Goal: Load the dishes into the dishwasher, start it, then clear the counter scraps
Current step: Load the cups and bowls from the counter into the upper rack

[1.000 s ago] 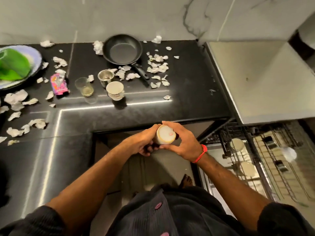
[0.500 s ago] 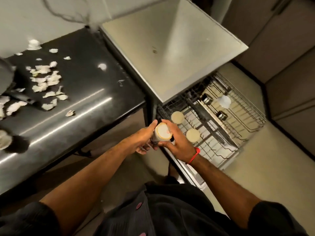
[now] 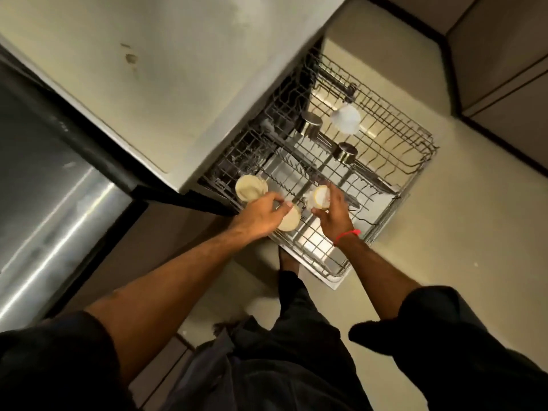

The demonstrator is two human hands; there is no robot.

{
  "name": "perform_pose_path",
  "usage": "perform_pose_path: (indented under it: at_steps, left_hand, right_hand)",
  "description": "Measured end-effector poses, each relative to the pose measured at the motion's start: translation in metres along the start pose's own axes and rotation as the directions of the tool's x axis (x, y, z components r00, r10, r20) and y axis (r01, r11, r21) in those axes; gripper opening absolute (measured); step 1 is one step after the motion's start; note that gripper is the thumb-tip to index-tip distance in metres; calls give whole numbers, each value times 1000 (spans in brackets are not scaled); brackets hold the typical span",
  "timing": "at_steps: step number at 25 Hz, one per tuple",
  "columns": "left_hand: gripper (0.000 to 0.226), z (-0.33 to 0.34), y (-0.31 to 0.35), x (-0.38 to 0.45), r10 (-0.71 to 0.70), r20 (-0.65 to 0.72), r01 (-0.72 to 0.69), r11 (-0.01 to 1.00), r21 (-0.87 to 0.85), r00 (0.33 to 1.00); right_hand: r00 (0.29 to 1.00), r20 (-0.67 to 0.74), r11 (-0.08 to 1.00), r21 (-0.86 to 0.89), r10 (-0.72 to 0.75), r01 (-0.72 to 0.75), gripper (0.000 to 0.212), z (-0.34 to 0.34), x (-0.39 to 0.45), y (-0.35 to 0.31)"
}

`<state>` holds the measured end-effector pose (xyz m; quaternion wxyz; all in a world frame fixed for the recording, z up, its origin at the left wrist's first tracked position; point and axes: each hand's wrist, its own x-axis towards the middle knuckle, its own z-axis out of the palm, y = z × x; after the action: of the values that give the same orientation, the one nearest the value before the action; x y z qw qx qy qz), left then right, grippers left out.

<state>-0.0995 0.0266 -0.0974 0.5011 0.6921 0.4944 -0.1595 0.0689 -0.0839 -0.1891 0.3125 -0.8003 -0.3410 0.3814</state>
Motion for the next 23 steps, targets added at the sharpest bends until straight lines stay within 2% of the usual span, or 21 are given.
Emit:
perform_pose_path:
  at_steps: [3, 5, 8, 17, 23]
  left_hand:
    - [42, 12, 13, 22, 35, 10, -35, 999, 29, 999]
    - [42, 17, 16, 31, 37, 17, -38, 998, 50, 999]
    - [42, 19, 17, 39, 15, 28, -16, 999, 41, 999]
    - [40, 23, 25, 48, -19, 34, 17, 998, 53, 999]
    - [40, 30, 27, 49, -29, 25, 27, 998, 51, 999]
  right_hand:
    - [986, -19, 985, 27, 168, -168, 75, 7, 28, 29]
    - [980, -35, 980, -26, 194, -195, 78, 13, 38, 48]
    - [971, -52, 973, 17, 232, -232, 71, 19, 46, 68]
    - [966, -161, 979, 48, 201, -196, 72, 24, 45, 87]
    - [976, -135, 974, -125, 172, -189, 65, 24, 50, 96]
